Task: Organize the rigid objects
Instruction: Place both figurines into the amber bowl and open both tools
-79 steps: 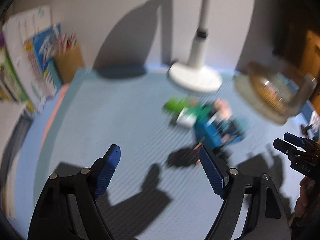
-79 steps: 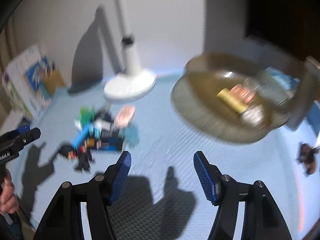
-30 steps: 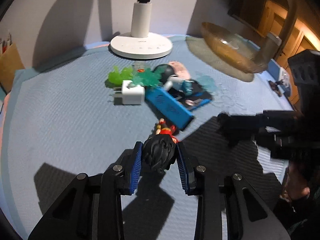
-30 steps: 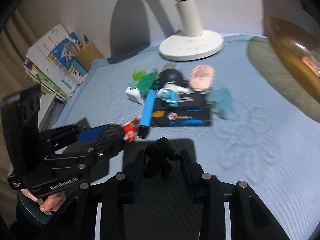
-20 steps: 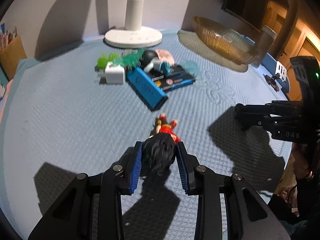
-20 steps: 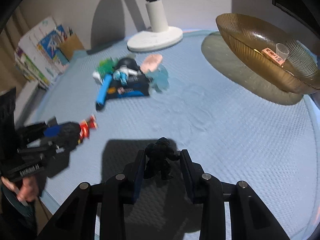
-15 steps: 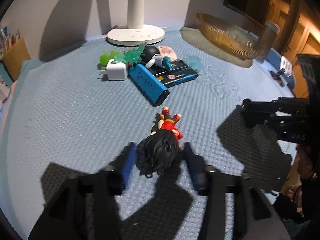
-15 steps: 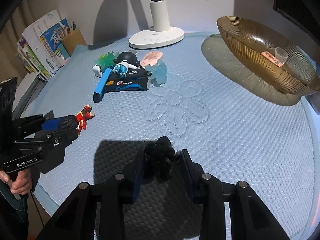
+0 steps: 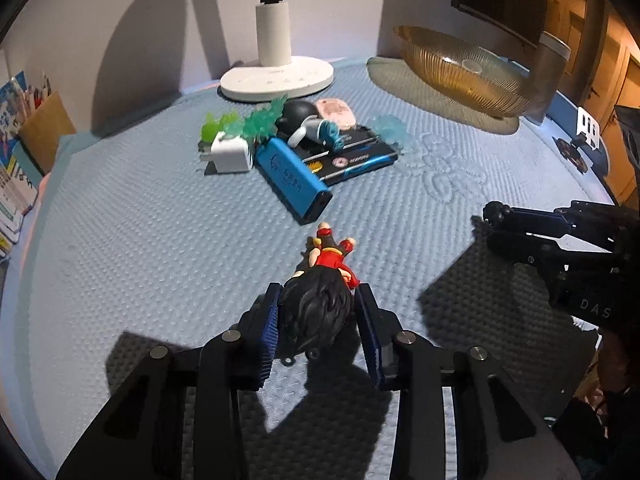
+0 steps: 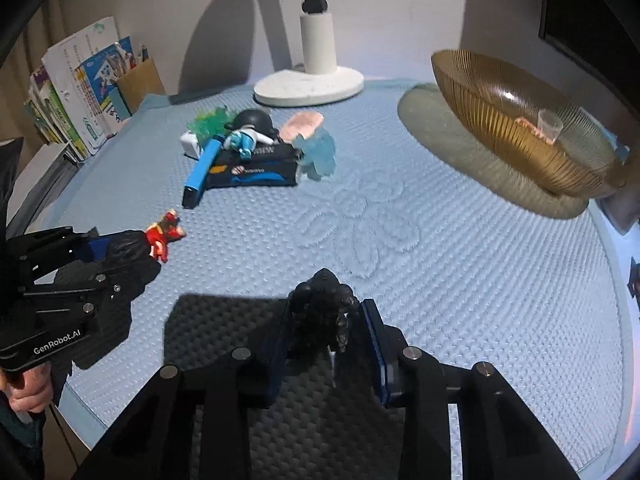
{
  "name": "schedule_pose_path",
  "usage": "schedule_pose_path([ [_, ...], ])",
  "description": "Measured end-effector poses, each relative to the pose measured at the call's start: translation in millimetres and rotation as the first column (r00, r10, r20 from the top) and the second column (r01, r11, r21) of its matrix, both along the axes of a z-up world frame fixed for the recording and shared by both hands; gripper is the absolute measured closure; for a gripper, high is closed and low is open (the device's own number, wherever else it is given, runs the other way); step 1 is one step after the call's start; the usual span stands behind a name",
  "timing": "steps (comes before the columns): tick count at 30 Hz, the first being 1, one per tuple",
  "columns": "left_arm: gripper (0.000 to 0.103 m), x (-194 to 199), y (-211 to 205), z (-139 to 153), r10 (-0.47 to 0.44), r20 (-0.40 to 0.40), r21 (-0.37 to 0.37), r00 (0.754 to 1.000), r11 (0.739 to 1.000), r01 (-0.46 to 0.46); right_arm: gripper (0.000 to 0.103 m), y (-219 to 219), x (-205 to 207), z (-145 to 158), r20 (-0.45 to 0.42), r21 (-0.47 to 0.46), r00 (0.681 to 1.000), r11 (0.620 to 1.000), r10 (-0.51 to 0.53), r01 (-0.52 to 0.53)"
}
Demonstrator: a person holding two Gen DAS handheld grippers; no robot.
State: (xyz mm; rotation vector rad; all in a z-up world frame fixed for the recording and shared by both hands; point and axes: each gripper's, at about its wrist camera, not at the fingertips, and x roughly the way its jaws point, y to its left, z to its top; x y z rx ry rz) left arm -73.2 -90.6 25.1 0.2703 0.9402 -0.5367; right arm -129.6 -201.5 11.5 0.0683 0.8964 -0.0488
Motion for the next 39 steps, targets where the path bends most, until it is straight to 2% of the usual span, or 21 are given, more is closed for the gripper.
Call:
schedule_pose_path([
  [3,0.071,-5.1,-9.1,23.0,-0.025,0.028,-0.045,0.999,0.999,0.027,0.070,-16.5,-8.7,15.7,0.044,0.020,0.998,0.999,-0.037,0.036],
  [7,0.071,1.1,-40.2,71.9,-0.087,0.121,-0.124,0.989,0.987,0.102,0.070,-59.6,-18.0,54.8,0.130,0.040,0.981,0.990,-0.142,0.137],
  [11,0.070,25.8,-96.6,110.5,-0.156,0.174,-0.185,0.972,0.965,0.188,0.070,-124.1,-14.6,94.5,0.189,0.087,0.940,0.958,-0.285,0.273],
  [13,0.070,42.5,-130.7,119.4,-0.180,0.186,-0.197,0.966,0.956,0.217,0.070,-149.6,-9.2,105.6,0.191,0.093,0.919,0.938,-0.345,0.333],
  [16,0.070,68.0,-175.4,114.6,-0.199,0.150,-0.213,0.968,0.950,0.228,0.070,-180.0,1.9,112.2,0.167,0.109,0.901,0.916,-0.401,0.387],
  [19,0.070,90.0,-209.2,91.3,-0.204,0.098,-0.199,0.974,0.955,0.220,0.070,-203.0,18.1,102.7,0.098,0.125,0.897,0.900,-0.431,0.418],
  [25,0.074,107.3,-238.2,56.2,-0.202,-0.001,-0.202,0.979,0.959,0.198,0.070,-216.1,37.8,81.7,0.027,0.109,0.900,0.897,-0.435,0.430],
  [29,0.074,108.6,-245.7,56.5,-0.216,0.003,-0.205,0.976,0.955,0.212,0.070,-220.6,44.7,77.0,0.026,0.057,0.890,0.889,-0.456,0.454],
  [31,0.057,111.5,-246.9,61.7,-0.235,0.002,-0.234,0.972,0.945,0.229,0.068,-223.4,48.4,75.9,0.027,0.021,0.877,0.877,-0.480,0.480],
  [32,0.038,112.6,-243.4,66.1,-0.233,-0.001,-0.240,0.973,0.944,0.225,0.065,-226.3,47.9,76.5,0.028,0.020,0.872,0.873,-0.488,0.488],
  [33,0.025,113.9,-237.9,69.9,-0.225,0.004,-0.254,0.974,0.942,0.219,0.063,-228.8,45.2,77.2,0.035,0.035,0.871,0.871,-0.491,0.489],
  [36,0.022,112.7,-202.0,90.4,-0.191,0.023,-0.320,0.981,0.929,0.188,0.058,-235.3,25.4,86.0,0.083,0.134,0.862,0.863,-0.500,0.488],
  [39,0.022,104.7,-165.1,108.1,-0.140,0.058,-0.343,0.988,0.927,0.151,0.057,-229.6,9.9,94.8,0.104,0.152,0.857,0.860,-0.504,0.488],
])
